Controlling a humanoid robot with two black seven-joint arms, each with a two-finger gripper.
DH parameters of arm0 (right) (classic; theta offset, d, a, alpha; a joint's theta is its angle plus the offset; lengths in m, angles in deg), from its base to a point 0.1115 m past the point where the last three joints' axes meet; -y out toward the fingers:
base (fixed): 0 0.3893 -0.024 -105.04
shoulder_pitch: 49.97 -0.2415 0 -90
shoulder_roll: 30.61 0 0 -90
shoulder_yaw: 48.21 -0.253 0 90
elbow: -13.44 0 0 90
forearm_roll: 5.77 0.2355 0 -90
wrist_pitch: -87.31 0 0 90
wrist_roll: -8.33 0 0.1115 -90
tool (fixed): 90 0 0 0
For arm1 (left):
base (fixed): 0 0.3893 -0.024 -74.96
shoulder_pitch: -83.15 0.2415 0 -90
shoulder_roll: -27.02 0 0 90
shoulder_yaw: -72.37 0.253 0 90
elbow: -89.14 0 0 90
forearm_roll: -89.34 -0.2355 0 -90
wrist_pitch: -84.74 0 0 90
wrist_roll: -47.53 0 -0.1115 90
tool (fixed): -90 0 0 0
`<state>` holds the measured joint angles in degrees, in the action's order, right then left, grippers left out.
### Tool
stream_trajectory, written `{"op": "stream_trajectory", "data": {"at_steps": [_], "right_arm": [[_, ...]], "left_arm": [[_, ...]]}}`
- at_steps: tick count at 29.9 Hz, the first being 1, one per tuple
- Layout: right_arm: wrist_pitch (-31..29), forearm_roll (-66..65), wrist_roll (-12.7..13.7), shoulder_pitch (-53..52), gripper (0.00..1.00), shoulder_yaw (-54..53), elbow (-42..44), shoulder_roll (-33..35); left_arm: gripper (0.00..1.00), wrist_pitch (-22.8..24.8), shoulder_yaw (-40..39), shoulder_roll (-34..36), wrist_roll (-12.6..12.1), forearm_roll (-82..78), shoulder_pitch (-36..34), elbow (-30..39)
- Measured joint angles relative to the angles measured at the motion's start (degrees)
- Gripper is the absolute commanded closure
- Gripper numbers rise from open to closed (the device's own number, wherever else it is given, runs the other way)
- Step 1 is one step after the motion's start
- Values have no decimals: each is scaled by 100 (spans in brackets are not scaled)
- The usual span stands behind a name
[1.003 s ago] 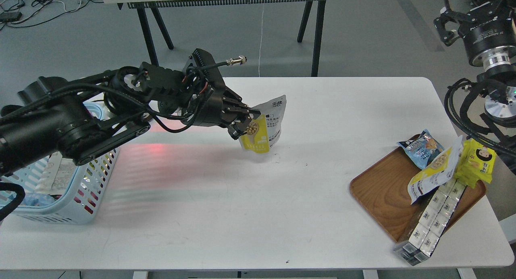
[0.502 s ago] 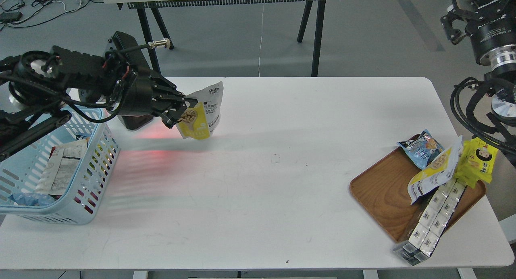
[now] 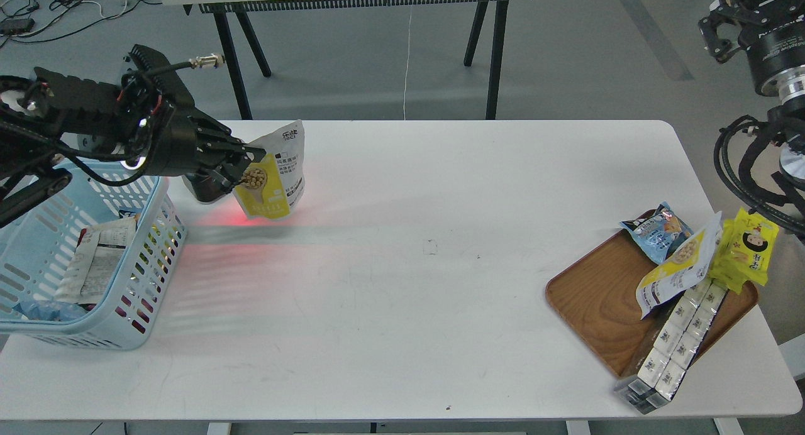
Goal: Scan snack and place in basket
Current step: 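Hold the pouch with the left gripper in front of the barcode scanner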
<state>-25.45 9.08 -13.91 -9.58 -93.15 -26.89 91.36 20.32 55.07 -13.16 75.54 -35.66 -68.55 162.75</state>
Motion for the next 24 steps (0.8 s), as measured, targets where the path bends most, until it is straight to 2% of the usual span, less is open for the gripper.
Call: {"op": "stream_trajectory", "data": {"at_steps": [24], "right_arm": [[9,0,0,5,1,3,-46,2]], "left_arm": [[100,12,-2,-53,0,0,9,-255]]}}
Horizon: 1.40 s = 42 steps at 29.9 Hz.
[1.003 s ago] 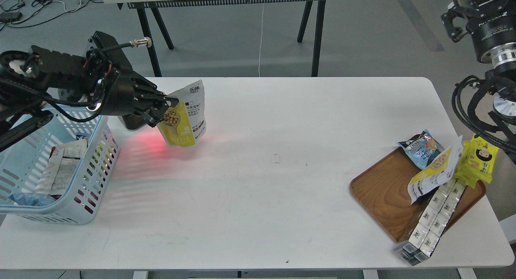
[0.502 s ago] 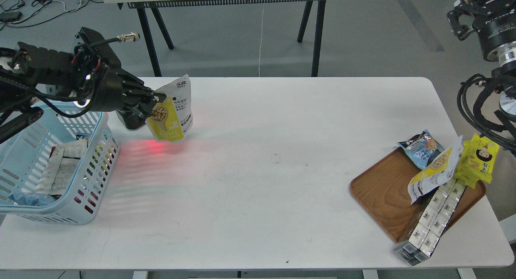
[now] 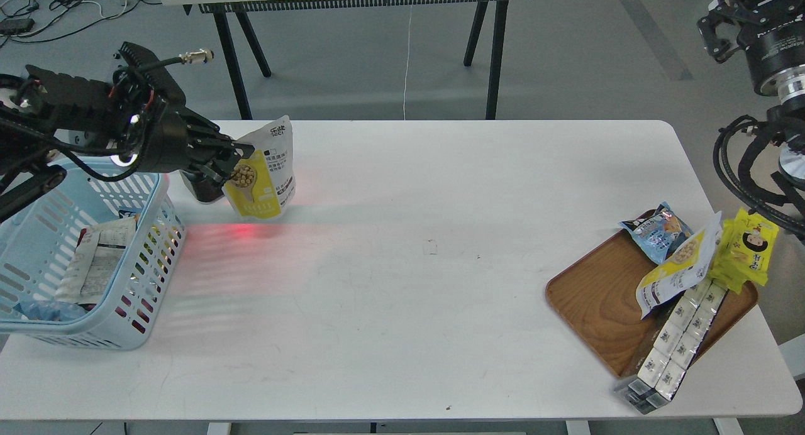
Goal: Scan snack and place in basket
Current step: 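Hold the pouch with the left gripper in front of the barcode scanner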
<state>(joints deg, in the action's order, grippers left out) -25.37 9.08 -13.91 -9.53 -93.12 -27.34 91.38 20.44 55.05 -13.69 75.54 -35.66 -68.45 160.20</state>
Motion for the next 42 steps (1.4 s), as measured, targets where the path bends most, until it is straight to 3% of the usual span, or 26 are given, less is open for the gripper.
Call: {"op": "stream_trajectory", "data": {"at_steps": [27,42], "right_arm": [[5,0,0,-10,1,1,0,-17],[18,0,0,-35,1,1,1,-3]], "left_arm": [[100,5,-10,35,0,0,5,-24],[100,221,-383,28,0,0,-59,359]]}}
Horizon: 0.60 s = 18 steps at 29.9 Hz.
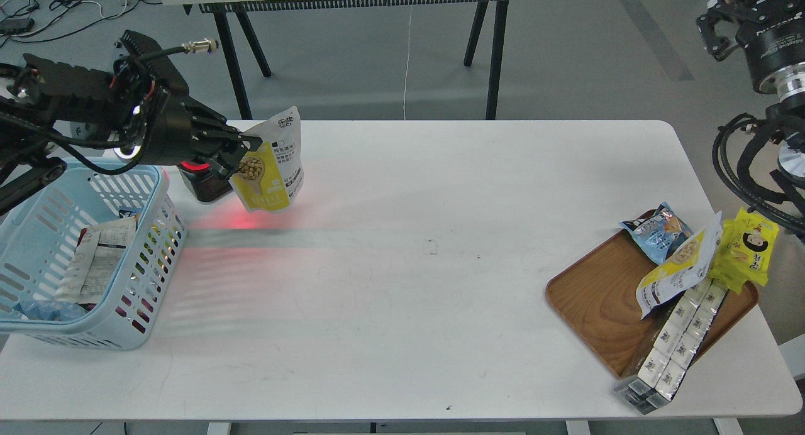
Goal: Scan snack and place in basket
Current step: 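Hold the pouch with the left gripper in front of the barcode scanner, then move the pouch with the left gripper over the blue basket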
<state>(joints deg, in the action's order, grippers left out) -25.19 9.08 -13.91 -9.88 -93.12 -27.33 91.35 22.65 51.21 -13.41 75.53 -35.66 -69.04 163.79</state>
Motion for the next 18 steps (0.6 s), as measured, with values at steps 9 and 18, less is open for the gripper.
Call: {"op": "stream_trajectory", "data": {"at_steps": [9,18], "right_arm": [[0,0,0,1,1,0,-1,8],[0,0,0,8,1,0,17,4]], "left_arm": [[100,10,-114,-52,0,0,42,9],[100,10,-305,287,-1,0,15,228]]}}
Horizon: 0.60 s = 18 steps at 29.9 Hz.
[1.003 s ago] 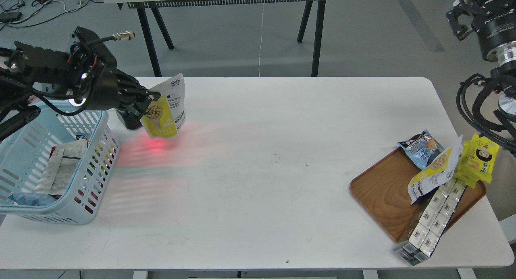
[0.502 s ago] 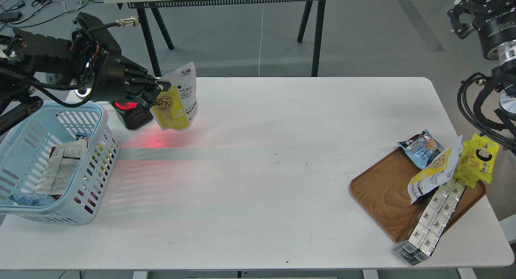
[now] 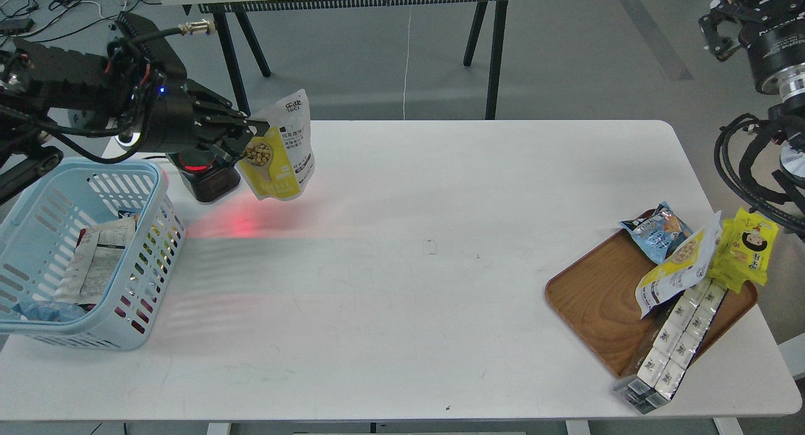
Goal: Scan snack and place in basket
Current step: 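Move the pouch with the left gripper over the blue basket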
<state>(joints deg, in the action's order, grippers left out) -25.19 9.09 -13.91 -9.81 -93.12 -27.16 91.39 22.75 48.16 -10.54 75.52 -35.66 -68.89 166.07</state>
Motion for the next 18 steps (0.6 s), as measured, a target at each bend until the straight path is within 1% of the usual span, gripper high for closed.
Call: {"op": "stream_trajectory", "data": {"at_steps": [10,18], "right_arm": [[-26,0,0,17,1,1,50,16],[-30,0,0,-4,1,6,74,12]], "left_arm": [[100,0,-67,1123,1,3,6,124],[100,0,-72,2079,1,567,4,114]]}}
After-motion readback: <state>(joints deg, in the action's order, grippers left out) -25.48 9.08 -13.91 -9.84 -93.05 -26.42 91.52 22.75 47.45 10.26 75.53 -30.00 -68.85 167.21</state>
